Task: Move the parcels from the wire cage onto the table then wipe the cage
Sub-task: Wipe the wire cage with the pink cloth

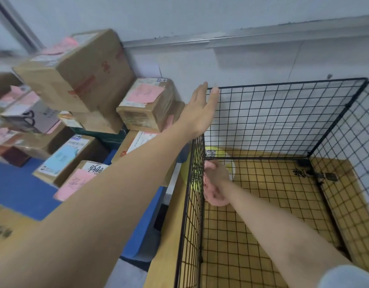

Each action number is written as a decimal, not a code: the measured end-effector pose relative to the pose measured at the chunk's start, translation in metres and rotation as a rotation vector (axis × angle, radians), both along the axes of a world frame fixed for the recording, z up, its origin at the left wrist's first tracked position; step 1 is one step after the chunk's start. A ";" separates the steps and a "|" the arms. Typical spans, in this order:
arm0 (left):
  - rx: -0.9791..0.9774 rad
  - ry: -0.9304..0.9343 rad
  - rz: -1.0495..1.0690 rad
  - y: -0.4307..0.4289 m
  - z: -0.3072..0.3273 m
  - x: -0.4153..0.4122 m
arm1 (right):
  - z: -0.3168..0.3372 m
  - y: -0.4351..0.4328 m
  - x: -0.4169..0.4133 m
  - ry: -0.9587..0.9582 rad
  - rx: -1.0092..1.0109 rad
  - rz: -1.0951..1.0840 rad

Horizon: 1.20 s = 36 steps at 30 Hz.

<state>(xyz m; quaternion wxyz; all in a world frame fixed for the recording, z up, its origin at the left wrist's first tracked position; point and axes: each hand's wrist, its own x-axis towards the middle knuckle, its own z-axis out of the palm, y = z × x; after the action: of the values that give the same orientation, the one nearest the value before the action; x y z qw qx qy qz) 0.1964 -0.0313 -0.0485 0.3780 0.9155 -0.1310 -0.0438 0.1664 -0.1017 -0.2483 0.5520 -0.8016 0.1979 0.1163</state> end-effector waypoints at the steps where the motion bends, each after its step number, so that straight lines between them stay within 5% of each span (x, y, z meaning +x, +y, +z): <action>1: -0.006 0.004 0.004 0.000 0.001 0.000 | 0.002 0.000 0.000 0.003 0.017 -0.017; 21: -0.137 0.070 0.040 -0.002 0.008 -0.016 | 0.145 0.000 -0.063 -0.478 0.254 -0.030; 25: -0.127 0.063 0.033 -0.001 0.006 -0.014 | 0.116 0.007 -0.078 -0.488 0.118 -0.023; 36: -0.118 0.068 0.019 0.001 0.001 -0.003 | -0.018 0.012 -0.099 -0.148 -0.163 0.114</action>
<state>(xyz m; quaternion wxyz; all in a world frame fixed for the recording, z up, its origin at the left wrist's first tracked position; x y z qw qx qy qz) 0.1934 -0.0302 -0.0480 0.4359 0.8907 -0.1118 -0.0636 0.0677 -0.0899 -0.2666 0.4906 -0.8602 0.1194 0.0713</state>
